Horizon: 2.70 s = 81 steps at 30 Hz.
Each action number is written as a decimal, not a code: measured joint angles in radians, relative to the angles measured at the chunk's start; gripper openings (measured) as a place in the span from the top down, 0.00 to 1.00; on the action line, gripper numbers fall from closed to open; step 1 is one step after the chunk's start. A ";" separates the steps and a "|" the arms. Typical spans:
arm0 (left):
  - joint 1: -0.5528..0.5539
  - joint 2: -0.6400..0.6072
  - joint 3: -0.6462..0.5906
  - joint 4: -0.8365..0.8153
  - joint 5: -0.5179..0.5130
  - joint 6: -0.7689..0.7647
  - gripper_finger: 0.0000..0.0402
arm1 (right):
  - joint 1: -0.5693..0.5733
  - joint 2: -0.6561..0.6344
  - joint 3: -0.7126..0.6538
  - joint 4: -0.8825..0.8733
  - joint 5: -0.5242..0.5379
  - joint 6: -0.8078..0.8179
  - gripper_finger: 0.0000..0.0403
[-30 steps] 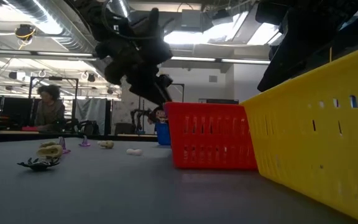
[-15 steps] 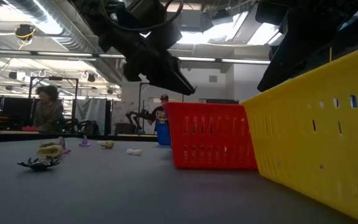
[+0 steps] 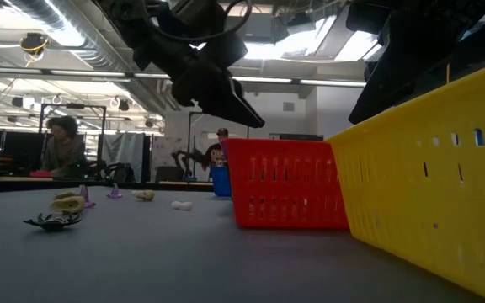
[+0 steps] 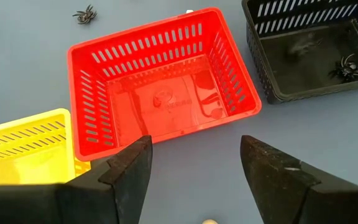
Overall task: Sort Halloween decoration
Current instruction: Put the black spider toy into the black bin, then put the violet witch hat toy into the red bin
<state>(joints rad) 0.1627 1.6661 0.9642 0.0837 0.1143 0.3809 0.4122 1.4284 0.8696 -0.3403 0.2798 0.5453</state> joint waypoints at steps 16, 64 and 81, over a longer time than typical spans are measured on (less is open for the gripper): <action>0.000 0.000 0.000 0.000 -0.044 -0.039 0.48 | 0.000 -0.001 0.192 -0.351 -0.080 0.144 0.40; 0.000 0.000 0.002 0.000 -0.043 -0.039 0.48 | 0.000 0.204 0.137 -0.569 -0.133 0.682 0.40; 0.000 0.000 0.001 0.001 -0.042 -0.039 0.48 | 0.000 0.309 0.136 -0.532 -0.132 0.678 0.40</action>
<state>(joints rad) 0.1631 1.6657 0.9653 0.0845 0.0719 0.3424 0.4122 1.7372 1.0058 -0.8723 0.1478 1.2232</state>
